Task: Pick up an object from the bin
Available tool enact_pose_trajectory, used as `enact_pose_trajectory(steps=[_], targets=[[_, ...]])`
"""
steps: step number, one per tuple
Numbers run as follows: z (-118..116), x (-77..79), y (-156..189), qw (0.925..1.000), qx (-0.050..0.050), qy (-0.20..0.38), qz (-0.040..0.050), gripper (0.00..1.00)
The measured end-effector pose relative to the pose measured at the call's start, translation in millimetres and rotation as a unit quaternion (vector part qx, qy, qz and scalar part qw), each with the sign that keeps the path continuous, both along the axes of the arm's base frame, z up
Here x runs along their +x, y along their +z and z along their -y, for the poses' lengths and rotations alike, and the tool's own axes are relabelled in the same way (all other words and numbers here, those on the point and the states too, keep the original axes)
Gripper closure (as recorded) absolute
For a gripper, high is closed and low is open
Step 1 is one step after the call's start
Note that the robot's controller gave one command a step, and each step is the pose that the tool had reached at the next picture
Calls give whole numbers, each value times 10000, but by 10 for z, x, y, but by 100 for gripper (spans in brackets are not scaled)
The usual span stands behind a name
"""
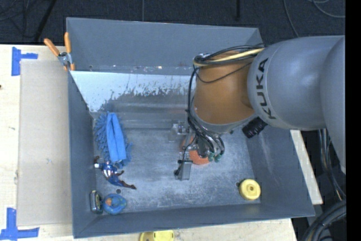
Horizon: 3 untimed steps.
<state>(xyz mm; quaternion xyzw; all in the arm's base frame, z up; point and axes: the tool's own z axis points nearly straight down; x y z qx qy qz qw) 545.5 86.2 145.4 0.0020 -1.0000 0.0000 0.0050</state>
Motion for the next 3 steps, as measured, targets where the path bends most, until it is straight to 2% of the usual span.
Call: enact_pose_trajectory(steps=[1, 2, 3], targets=[[5, 19, 43, 10000, 3, -15, 36, 0], [857, 373, -482, 10000, 3, -10, 60, 0], [1050, 387, -10, 9985, 5, 542, 31, 0]])
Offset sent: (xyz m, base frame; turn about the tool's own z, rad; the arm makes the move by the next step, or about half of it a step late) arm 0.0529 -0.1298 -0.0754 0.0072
